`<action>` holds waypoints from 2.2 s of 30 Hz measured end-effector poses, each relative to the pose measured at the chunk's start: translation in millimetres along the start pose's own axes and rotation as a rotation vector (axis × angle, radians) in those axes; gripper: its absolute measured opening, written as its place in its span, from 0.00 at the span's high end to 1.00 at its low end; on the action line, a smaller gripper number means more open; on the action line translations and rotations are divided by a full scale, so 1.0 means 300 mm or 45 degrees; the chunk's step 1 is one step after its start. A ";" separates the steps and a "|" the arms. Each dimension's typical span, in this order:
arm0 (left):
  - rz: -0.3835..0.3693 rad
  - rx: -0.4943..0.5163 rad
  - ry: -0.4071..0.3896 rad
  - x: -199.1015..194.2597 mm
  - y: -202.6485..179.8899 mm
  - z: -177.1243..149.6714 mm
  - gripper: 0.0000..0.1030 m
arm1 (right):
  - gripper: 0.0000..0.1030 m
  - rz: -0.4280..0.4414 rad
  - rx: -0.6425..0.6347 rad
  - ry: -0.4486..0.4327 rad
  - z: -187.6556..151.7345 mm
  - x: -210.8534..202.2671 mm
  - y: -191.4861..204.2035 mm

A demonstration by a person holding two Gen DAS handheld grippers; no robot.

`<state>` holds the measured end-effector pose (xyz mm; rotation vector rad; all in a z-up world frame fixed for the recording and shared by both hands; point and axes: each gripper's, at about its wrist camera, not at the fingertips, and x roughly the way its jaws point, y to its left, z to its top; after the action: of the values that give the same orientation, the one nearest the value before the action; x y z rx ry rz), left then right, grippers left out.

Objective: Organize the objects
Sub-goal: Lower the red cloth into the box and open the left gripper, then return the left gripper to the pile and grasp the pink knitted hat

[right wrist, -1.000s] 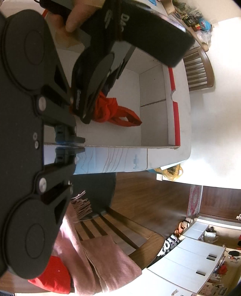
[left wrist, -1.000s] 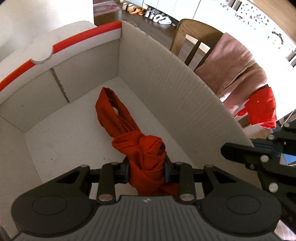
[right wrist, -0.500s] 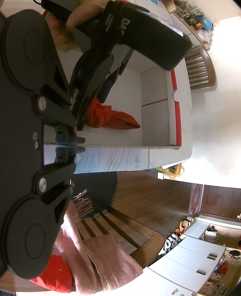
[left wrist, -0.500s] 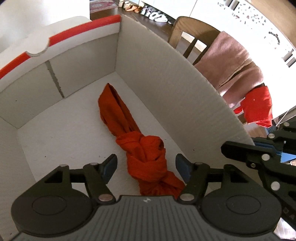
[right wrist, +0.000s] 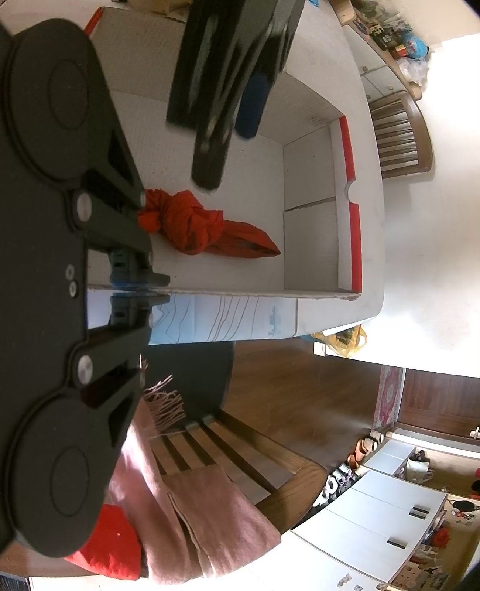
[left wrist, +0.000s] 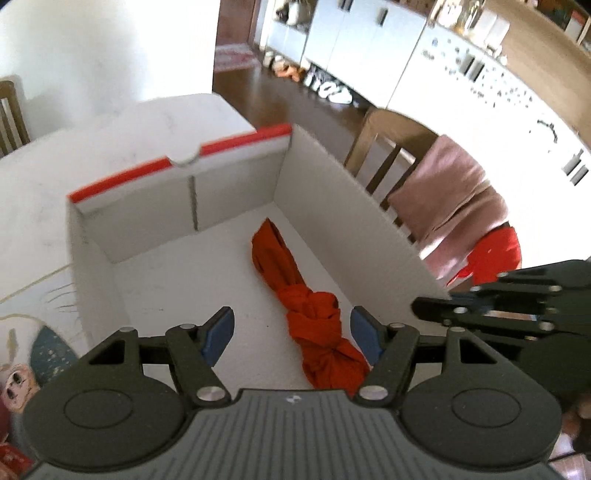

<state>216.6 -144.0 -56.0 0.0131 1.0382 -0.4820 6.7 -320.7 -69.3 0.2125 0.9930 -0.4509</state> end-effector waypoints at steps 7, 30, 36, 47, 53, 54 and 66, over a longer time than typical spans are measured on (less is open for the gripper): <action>0.004 0.008 -0.106 -0.156 0.017 -0.047 0.33 | 0.98 -0.006 0.003 0.000 0.001 -0.001 0.003; 0.233 -0.294 -0.233 -0.487 0.369 -0.373 0.21 | 0.98 -0.066 0.021 0.008 0.006 -0.002 0.025; 0.324 -0.404 -0.243 -0.527 0.492 -0.459 0.13 | 0.97 -0.088 0.018 0.014 0.007 0.003 0.034; 0.498 -0.507 -0.246 -0.525 0.681 -0.558 0.00 | 0.96 -0.128 0.032 0.021 0.009 0.007 0.047; 0.468 -0.535 -0.147 -0.455 0.736 -0.586 0.00 | 0.96 -0.145 0.041 0.024 0.010 0.009 0.052; 0.457 -0.528 -0.141 -0.451 0.727 -0.586 0.00 | 0.96 -0.146 0.044 0.024 0.009 0.009 0.052; 0.660 -0.495 -0.058 -0.321 0.722 -0.576 0.00 | 0.95 -0.155 0.047 0.026 0.009 0.011 0.053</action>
<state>119.0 126.8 -111.9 -0.0726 1.0233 0.1917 17.7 -308.4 -71.0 0.1907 1.0215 -0.5797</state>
